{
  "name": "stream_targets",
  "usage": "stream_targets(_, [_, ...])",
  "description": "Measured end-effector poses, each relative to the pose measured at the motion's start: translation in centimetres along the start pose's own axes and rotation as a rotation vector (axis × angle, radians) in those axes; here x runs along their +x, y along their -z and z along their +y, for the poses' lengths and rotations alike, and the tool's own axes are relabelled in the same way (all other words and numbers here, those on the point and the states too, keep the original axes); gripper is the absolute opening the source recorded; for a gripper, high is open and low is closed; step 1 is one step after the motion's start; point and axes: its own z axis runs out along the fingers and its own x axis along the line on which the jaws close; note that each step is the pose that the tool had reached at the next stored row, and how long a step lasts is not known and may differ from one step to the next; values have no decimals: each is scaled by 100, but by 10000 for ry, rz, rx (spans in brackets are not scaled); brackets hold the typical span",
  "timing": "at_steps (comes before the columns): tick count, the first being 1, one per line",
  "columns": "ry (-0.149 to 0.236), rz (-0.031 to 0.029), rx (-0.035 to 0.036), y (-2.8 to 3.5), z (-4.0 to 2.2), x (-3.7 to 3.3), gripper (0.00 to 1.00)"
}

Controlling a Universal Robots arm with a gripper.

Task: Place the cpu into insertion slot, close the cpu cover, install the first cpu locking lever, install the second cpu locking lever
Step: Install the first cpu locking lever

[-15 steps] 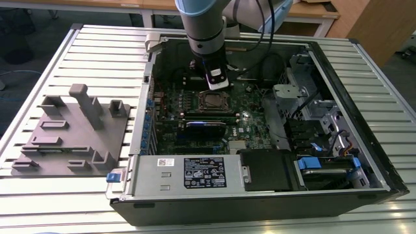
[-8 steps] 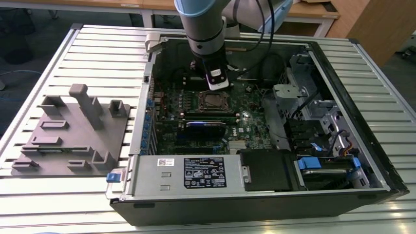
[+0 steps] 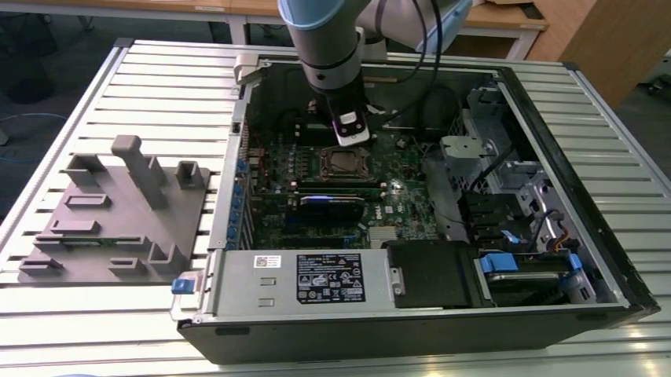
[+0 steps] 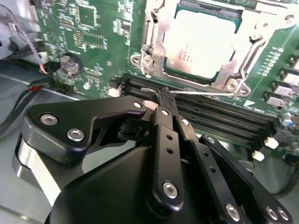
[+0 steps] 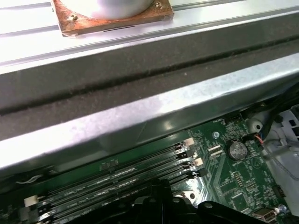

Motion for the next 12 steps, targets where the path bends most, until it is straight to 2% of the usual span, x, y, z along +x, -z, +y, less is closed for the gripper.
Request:
stream_targets(1, [15, -46, -9, -1, -2, 4, 10])
stream_targets(2, [20, -65, -17, -1, -3, 7, 10])
stream_targets(12, [24, -85, -25, 10, -28, 77, 10])
